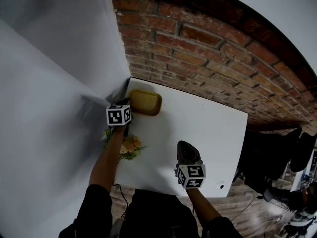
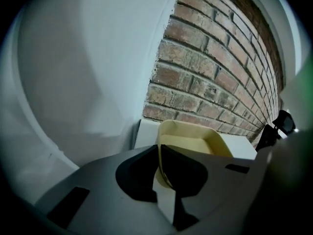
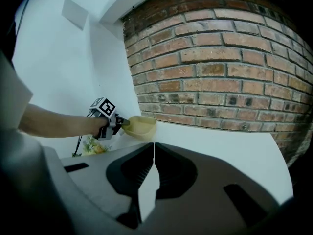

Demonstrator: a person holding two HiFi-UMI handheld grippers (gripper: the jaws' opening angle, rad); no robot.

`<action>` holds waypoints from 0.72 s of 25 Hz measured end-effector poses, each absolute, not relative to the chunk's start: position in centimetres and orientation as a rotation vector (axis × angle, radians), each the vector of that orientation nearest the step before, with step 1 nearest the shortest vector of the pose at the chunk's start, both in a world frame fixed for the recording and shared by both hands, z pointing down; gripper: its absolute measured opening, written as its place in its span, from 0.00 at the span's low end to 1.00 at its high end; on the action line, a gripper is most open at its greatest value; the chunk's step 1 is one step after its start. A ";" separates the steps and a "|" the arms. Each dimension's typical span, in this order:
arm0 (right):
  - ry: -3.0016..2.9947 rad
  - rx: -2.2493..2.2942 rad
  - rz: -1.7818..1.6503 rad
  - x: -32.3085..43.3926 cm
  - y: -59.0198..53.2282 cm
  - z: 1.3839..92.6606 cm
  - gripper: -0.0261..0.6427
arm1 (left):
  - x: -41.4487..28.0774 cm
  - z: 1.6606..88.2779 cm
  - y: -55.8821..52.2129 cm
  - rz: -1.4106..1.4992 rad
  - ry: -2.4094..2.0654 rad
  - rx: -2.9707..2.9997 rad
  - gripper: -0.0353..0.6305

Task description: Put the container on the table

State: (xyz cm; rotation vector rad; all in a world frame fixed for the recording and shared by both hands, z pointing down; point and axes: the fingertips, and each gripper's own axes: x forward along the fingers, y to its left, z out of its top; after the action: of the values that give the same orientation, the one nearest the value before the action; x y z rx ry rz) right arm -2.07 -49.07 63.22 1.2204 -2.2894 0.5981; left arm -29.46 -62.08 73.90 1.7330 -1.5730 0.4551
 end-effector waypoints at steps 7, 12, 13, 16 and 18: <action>-2.274 1.216 0.605 -1.8 -48.7 63.7 0.08 | -29.5 75.5 -62.1 0.520 -1.570 1.720 0.09; -2.264 1.227 0.607 -1.3 -48.6 64.0 0.08 | -29.7 76.5 -62.1 0.557 -1.565 1.712 0.10; -2.262 1.229 0.607 -1.2 -48.6 64.0 0.08 | -29.7 76.5 -62.1 0.562 -1.569 1.714 0.10; -2.256 1.234 0.610 -1.0 -48.3 64.0 0.08 | -29.6 76.3 -62.1 0.567 -1.585 1.725 0.10; -2.253 1.237 0.612 -0.8 -48.0 64.1 0.08 | -29.4 76.1 -62.1 0.581 -1.592 1.746 0.10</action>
State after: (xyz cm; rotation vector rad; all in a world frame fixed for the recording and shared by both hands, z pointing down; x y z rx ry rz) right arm -0.78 -47.99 64.11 1.2374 -2.2530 0.6124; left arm -29.35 -62.10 76.08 1.7464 -1.5921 0.5806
